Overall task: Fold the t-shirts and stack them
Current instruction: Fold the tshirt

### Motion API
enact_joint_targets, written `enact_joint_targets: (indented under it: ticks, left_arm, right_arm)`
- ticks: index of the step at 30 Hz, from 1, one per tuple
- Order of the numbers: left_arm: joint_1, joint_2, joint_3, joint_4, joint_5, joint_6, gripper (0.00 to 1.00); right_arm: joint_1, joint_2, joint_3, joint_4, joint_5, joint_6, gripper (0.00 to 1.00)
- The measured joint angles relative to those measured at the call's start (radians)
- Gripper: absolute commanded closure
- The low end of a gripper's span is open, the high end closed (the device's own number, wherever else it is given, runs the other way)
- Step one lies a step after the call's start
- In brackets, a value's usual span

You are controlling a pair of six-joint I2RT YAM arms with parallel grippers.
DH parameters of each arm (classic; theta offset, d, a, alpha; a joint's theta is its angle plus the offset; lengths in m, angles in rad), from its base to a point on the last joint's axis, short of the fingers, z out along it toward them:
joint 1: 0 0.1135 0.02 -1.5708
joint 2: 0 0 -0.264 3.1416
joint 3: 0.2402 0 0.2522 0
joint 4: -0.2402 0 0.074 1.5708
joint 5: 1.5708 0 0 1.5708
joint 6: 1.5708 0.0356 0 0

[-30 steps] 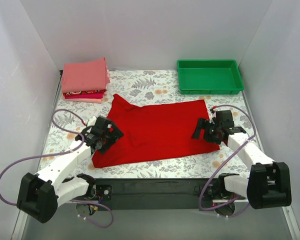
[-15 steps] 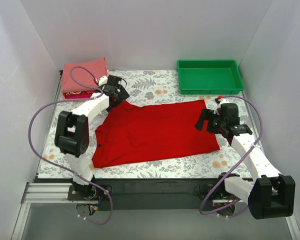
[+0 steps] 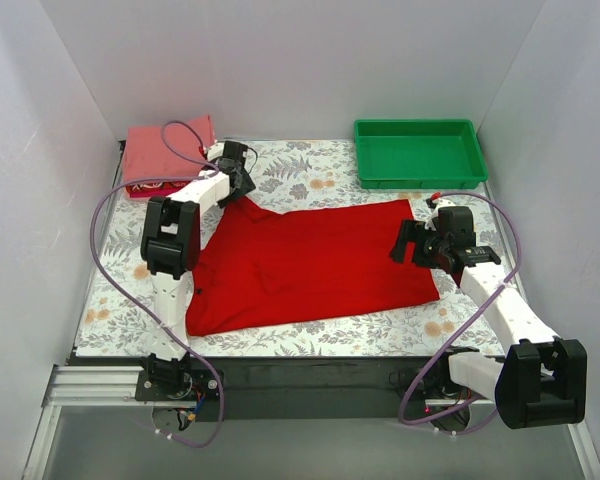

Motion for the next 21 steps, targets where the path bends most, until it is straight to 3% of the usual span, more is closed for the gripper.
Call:
enact_joint_targets:
  ticks: [8, 13, 21]
  left_arm:
    - [0.0, 0.055, 0.06, 0.003, -0.041, 0.019, 0.43]
    - [0.001, 0.104, 0.128, 0.001, -0.089, 0.032, 0.53]
    - [0.004, 0.119, 0.15, -0.001, -0.088, 0.047, 0.53]
  right_arm:
    - [0.0, 0.0, 0.0, 0.001, 0.014, -0.004, 0.02]
    - [0.0, 0.0, 0.0, 0.001, 0.026, -0.004, 0.02]
    - [0.0, 0.023, 0.0, 0.001, 0.033, -0.004, 0.02]
